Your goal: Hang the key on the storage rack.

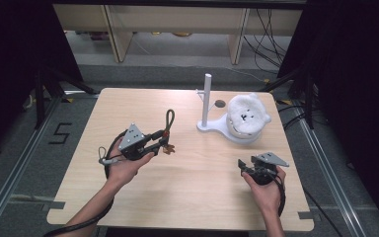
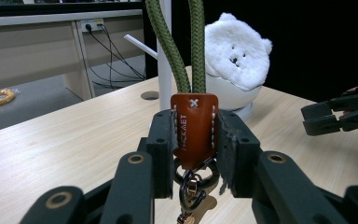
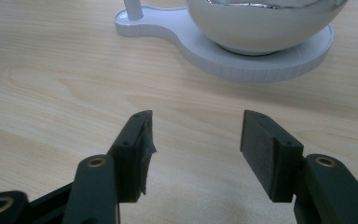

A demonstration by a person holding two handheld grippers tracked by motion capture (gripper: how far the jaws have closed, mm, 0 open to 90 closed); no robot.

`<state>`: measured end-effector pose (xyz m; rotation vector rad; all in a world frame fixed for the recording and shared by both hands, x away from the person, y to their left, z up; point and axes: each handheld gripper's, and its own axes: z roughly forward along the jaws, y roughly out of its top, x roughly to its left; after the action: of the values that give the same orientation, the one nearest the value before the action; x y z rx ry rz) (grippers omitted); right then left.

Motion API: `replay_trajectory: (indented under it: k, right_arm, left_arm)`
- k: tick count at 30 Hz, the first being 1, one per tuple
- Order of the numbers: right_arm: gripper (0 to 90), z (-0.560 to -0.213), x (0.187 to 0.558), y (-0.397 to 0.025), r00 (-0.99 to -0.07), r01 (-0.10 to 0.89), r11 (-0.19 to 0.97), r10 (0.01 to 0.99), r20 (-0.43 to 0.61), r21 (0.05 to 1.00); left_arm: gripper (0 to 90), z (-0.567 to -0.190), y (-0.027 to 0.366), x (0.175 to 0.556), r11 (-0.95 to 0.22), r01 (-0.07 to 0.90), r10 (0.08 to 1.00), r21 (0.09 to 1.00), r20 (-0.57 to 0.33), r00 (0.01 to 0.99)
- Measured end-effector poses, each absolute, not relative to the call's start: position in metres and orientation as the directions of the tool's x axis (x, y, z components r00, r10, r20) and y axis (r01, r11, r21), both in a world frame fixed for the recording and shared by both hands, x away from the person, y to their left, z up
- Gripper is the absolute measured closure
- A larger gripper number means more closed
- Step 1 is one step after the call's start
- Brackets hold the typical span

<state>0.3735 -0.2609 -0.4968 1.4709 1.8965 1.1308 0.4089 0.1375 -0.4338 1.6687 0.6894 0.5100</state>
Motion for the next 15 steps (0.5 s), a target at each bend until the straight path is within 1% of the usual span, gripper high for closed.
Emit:
replay_trajectory:
  k: [6, 15]
  right_arm:
    - [45.0, -0.497, 0.374, -0.262, -0.307, 0.539, 0.089, 0.947, 0.097, 0.837]
    - [44.9, -0.497, 0.374, -0.261, -0.305, 0.545, 0.083, 0.947, 0.105, 0.834]
  left_arm:
    - [67.7, -0.433, 0.133, 0.414, -0.118, 0.159, 0.681, 0.980, -0.037, 0.731]
    - [67.6, -0.429, 0.129, 0.421, -0.129, 0.158, 0.682, 0.979, -0.028, 0.730]
